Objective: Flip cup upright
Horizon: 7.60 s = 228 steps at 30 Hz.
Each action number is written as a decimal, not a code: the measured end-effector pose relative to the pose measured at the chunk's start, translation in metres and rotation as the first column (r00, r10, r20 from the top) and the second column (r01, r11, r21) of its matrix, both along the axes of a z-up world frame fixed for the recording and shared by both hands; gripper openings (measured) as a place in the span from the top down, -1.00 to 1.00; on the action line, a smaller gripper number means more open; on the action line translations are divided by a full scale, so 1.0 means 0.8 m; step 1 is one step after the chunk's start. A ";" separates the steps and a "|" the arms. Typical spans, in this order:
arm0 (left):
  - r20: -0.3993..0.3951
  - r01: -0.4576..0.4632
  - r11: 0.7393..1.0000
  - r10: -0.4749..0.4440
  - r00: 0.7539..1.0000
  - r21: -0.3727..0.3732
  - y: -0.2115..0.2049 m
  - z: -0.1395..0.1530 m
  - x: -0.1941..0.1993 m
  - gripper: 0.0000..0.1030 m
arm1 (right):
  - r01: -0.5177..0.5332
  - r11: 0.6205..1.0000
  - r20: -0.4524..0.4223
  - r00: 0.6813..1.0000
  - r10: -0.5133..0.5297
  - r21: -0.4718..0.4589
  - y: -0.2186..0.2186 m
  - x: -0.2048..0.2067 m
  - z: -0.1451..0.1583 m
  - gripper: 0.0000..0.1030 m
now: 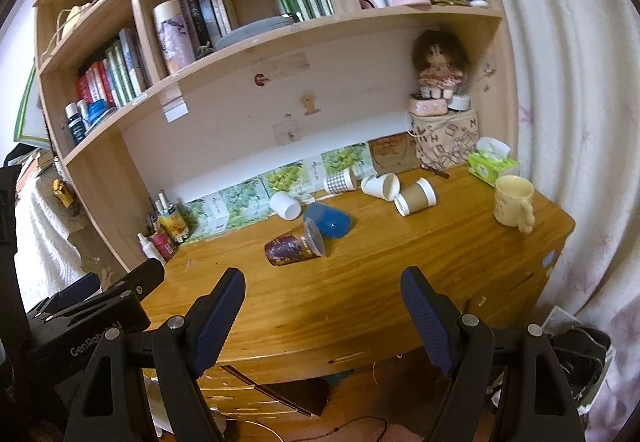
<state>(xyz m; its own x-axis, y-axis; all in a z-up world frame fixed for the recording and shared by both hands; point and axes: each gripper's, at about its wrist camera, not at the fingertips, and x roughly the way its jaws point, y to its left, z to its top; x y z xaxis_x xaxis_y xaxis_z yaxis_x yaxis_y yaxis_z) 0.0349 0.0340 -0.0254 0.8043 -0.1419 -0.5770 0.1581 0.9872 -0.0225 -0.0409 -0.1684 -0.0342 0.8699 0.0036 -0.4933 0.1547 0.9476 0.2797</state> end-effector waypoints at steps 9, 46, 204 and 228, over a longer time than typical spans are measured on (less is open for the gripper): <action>-0.033 0.054 0.998 -0.055 0.998 -0.032 -0.005 -0.002 0.018 -0.98 | 0.018 1.000 -0.047 0.999 -0.017 0.007 -0.003 0.008 -0.005 -0.57; -0.150 0.167 0.979 -0.148 0.977 0.120 -0.140 -0.017 0.244 -0.98 | -0.111 0.974 -0.220 0.963 0.154 0.197 -0.137 0.259 -0.045 -0.57; -0.560 0.972 0.073 -0.807 0.189 0.224 -0.502 -0.238 0.448 -0.53 | 0.063 0.951 -0.232 0.973 0.009 0.303 -0.435 0.473 -0.145 -0.57; -0.593 0.913 0.363 -0.699 0.399 0.187 -0.491 -0.243 0.466 -0.19 | 0.051 0.955 -0.233 0.972 0.020 0.292 -0.434 0.468 -0.139 -0.57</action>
<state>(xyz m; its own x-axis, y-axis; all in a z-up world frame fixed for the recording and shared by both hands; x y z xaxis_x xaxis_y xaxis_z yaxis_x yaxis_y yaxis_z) 0.4079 -0.3586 -0.2198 0.1426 -0.2580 -0.9556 0.9623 0.2619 0.0729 0.3339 -0.5160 -0.1456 0.7331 0.1666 -0.6594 0.2626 0.8250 0.5004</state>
